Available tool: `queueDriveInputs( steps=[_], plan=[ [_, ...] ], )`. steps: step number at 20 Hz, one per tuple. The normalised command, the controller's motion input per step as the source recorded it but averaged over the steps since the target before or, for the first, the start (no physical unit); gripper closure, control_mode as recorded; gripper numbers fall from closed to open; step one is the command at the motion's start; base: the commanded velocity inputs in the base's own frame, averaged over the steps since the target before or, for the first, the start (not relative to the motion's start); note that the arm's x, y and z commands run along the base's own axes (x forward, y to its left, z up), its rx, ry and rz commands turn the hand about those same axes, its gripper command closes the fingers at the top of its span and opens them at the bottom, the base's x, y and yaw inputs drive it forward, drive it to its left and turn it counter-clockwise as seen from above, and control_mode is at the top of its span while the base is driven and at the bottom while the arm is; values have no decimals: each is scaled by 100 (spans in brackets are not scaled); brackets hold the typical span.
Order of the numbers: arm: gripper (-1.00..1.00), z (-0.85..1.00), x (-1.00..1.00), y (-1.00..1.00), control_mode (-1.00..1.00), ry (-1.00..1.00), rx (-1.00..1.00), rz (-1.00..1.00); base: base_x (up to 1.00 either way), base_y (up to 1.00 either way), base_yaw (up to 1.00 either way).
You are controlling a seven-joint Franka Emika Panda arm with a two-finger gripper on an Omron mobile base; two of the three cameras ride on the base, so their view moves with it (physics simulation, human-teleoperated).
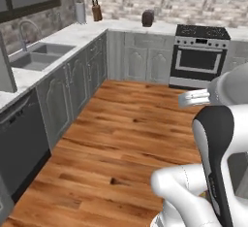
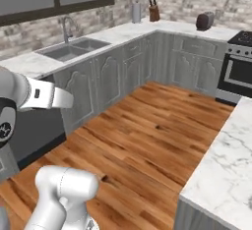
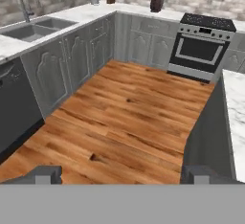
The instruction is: Pick the boxed drink, boxed drink, can from the counter and place them in the open cabinet.
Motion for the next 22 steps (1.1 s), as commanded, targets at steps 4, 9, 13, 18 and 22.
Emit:
queueDriveInputs(
  steps=[4,9,13,18,22],
  plan=[
    [-100,0,0,0,100,0,0,0,5,0,-45],
    [-100,0,0,0,100,0,0,0,24,3,-40],
    [-100,0,0,0,100,0,0,0,47,7,-38],
    [-100,0,0,0,100,0,0,0,69,9,-34],
    [-100,0,0,0,100,0,0,0,58,26,-29]
  ],
)
